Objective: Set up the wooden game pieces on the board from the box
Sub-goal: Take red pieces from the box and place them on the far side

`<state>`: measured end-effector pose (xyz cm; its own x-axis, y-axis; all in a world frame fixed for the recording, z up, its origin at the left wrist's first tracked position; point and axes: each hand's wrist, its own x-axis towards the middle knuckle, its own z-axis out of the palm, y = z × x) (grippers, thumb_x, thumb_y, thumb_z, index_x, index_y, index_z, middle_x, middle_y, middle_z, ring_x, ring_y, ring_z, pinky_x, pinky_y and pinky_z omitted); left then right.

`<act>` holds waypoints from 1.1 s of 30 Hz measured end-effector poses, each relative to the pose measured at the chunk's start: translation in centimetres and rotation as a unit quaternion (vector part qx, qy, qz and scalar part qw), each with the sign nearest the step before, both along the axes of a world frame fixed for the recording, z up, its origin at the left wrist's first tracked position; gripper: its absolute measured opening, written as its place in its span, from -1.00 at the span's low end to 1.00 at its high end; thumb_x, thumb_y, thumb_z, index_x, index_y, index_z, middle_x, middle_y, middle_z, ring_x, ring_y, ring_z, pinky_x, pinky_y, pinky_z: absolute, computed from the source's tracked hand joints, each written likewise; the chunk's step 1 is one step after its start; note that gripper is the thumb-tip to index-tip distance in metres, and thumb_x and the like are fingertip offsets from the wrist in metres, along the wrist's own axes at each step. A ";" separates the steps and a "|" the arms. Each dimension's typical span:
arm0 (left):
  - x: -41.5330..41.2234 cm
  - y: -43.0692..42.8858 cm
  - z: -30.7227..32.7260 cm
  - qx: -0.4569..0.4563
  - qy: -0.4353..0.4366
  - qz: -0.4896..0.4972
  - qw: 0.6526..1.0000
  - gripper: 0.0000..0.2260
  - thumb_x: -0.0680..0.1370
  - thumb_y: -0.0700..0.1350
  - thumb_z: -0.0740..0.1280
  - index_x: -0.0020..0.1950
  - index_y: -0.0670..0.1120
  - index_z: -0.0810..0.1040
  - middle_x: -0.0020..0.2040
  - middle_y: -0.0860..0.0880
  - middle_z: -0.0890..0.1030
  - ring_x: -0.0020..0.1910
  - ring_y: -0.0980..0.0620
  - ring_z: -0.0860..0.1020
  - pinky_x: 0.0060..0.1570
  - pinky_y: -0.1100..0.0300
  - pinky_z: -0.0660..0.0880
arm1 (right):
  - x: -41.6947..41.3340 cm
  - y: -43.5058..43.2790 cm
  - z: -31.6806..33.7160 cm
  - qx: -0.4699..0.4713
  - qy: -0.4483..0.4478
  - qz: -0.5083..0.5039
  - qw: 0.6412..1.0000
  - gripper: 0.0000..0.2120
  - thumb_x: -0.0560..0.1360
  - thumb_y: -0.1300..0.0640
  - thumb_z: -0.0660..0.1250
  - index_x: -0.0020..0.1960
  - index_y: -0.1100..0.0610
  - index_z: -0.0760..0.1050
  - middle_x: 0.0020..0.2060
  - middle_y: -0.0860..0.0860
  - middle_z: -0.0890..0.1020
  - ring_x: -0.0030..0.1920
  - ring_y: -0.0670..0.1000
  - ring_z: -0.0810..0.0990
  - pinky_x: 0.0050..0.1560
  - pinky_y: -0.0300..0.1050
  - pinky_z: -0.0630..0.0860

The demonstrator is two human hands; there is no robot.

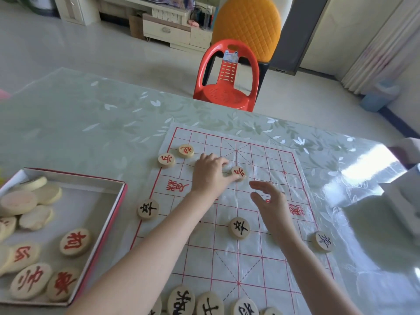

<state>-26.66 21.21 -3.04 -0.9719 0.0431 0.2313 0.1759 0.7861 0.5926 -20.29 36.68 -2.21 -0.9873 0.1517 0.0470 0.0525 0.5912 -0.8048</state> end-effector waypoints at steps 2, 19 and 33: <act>2.2 -2.6 0.6 0.050 0.018 0.006 0.999 -0.65 0.42 0.10 0.39 0.11 -0.05 0.57 0.02 0.03 0.60 0.05 0.01 0.48 0.06 0.18 0.38 | 0.5 -1.1 0.6 -0.009 0.000 0.017 1.000 -0.75 0.50 0.20 0.27 0.06 -0.13 0.49 -0.03 -0.30 0.54 0.27 0.03 0.41 0.31 0.05 0.33; 22.0 -25.0 1.7 0.004 -0.083 0.180 0.980 -0.72 0.41 -0.33 0.37 0.06 -0.06 0.61 0.03 -0.05 0.65 0.06 -0.09 0.58 0.02 0.10 0.48 | 9.9 -18.0 3.2 0.070 -0.022 0.272 0.960 -0.70 0.51 0.13 0.28 0.23 -0.04 0.47 0.16 -0.13 0.57 0.28 0.00 0.34 0.28 -0.05 0.25; 23.1 -28.2 1.3 -0.128 -0.085 0.183 0.971 -0.64 0.34 -0.29 0.46 0.11 -0.09 0.59 0.13 -0.04 0.56 0.19 -0.11 0.46 0.16 0.02 0.43 | 12.5 -24.9 1.2 0.284 -0.028 0.375 0.882 -0.67 0.47 0.03 0.27 0.19 0.12 0.49 0.08 0.07 0.57 0.20 0.13 0.25 0.19 -0.02 0.08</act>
<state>-3.53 -7.04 -1.73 -0.9565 -0.2767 0.0928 -0.2259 0.9032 0.3649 -7.80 11.81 -1.05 -0.8033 -0.5774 -0.1459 -0.4947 0.7833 -0.3764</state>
